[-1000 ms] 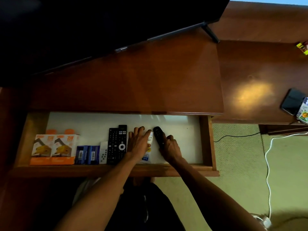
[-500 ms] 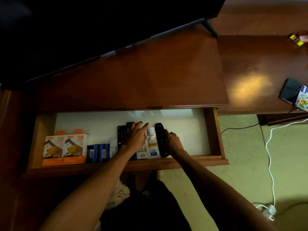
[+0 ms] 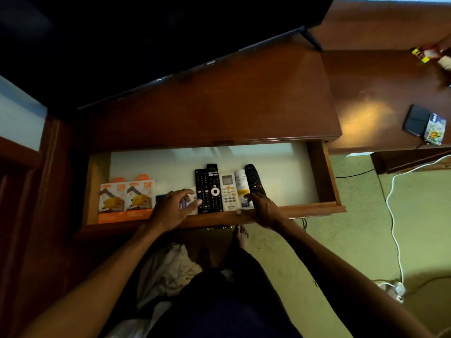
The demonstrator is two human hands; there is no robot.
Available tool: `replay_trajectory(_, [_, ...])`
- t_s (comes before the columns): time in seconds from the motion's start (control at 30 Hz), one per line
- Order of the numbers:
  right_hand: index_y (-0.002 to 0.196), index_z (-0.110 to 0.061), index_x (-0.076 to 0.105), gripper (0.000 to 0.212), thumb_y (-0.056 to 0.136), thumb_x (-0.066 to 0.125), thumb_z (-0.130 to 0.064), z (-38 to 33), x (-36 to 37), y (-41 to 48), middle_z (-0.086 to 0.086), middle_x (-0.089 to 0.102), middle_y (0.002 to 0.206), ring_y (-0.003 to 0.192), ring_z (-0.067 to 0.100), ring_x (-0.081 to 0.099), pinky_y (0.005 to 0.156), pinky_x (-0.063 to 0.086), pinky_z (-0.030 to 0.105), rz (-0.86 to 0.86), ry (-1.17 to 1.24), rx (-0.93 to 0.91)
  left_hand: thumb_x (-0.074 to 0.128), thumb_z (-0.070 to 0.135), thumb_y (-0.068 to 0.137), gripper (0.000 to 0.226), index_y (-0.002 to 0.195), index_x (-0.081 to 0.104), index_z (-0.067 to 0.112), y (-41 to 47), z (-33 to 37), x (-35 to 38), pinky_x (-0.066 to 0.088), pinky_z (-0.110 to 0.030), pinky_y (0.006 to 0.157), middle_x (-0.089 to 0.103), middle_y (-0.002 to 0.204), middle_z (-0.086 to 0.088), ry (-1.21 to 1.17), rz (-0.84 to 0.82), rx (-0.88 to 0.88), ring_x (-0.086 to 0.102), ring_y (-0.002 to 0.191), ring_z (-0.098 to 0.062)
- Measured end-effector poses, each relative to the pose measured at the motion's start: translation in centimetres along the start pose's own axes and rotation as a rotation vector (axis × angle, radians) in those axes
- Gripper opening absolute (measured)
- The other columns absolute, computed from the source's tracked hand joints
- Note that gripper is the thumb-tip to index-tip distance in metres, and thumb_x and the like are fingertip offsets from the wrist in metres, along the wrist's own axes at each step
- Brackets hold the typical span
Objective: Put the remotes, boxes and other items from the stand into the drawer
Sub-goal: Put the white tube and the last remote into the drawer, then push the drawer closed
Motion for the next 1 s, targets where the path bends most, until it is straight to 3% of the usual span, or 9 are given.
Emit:
replay_trajectory(0.17, [0.134,-0.02,0.054,0.076,0.068,0.082,-0.047,-0.7,1.5,-2.0,0.008,0.06,0.131,0.116,0.029,0.056,0.094,0.048,0.04,-0.034,-0.209,-0.108,0.068,0.084,0.052,0.095,0.134,0.048,0.04,-2.9,-2.5,0.1,0.049,-0.038,0.096,0.056,0.128,0.006,0.06,-0.2,-0.035,0.051,0.116,-0.018])
replay_trajectory(0.33, [0.116,-0.019,0.06,0.042,0.082,0.069,-0.042,-1.3,0.6,-2.6,0.006,0.063,0.113,0.096,0.028,0.065,0.077,0.056,0.042,0.039,-0.377,-0.197,0.082,0.053,0.062,0.083,0.136,0.047,0.037,-2.9,-3.1,0.2,0.039,-0.037,0.103,0.054,0.133,0.002,0.165,-0.178,0.038,0.046,0.125,-0.021])
replay_trajectory(0.53, [0.116,-0.023,0.06,0.036,0.085,0.066,-0.042,-2.1,-0.5,-2.5,0.001,0.064,0.114,0.096,0.024,0.065,0.072,0.052,0.035,0.047,-0.437,-0.227,0.079,0.06,0.059,0.084,0.134,0.05,0.034,-1.9,-1.6,-0.5,0.036,-0.04,0.102,0.052,0.136,0.005,0.413,-0.097,0.219,0.043,0.124,-0.017])
replay_trajectory(0.63, [0.113,-0.021,0.062,0.031,0.085,0.066,-0.035,-2.7,-1.5,-1.4,0.003,0.066,0.112,0.095,0.028,0.066,0.068,0.048,0.032,0.096,-0.417,-0.213,0.081,0.052,0.06,0.079,0.131,0.053,0.032,-0.8,-1.0,-1.3,0.035,-0.041,0.1,0.052,0.135,0.003,0.436,-0.019,0.233,0.044,0.123,-0.018])
replay_trajectory(0.7, [0.116,-0.02,0.063,0.032,0.086,0.066,-0.03,-3.6,-2.5,-0.2,0.006,0.066,0.116,0.1,0.03,0.064,0.073,0.051,0.036,0.146,-0.402,-0.206,0.083,0.045,0.06,0.079,0.132,0.053,0.03,0.4,-0.4,-2.3,0.038,-0.043,0.099,0.05,0.135,0.001,0.442,0.029,0.213,0.043,0.122,-0.02])
replay_trajectory(0.8, [0.131,-0.018,0.054,0.047,0.086,0.066,-0.023,-4.7,-4.2,2.0,0.009,0.055,0.132,0.12,0.03,0.054,0.094,0.05,0.045,0.215,-0.412,-0.202,0.089,0.041,0.054,0.092,0.135,0.049,0.028,2.6,0.7,-3.8,0.04,-0.049,0.102,0.042,0.141,-0.004,0.5,0.092,0.206,0.04,0.125,-0.026])
replay_trajectory(1.0, [0.154,-0.012,0.012,0.114,0.068,0.084,-0.031,-5.1,-7.4,6.2,0.023,0.013,0.16,0.145,0.042,0.022,0.116,0.029,0.055,0.322,-0.497,-0.057,0.088,0.046,0.056,0.123,0.153,0.015,0.031,7.3,1.7,-5.7,0.012,-0.058,0.118,-0.001,0.163,-0.011,0.584,0.113,0.146,0.003,0.15,-0.033])
Point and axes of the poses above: each hand's wrist, its own y-axis towards the middle knuckle, its own x-axis out of the palm, z = x × y, the point moved 6 cm from there along y, towards the middle knuckle
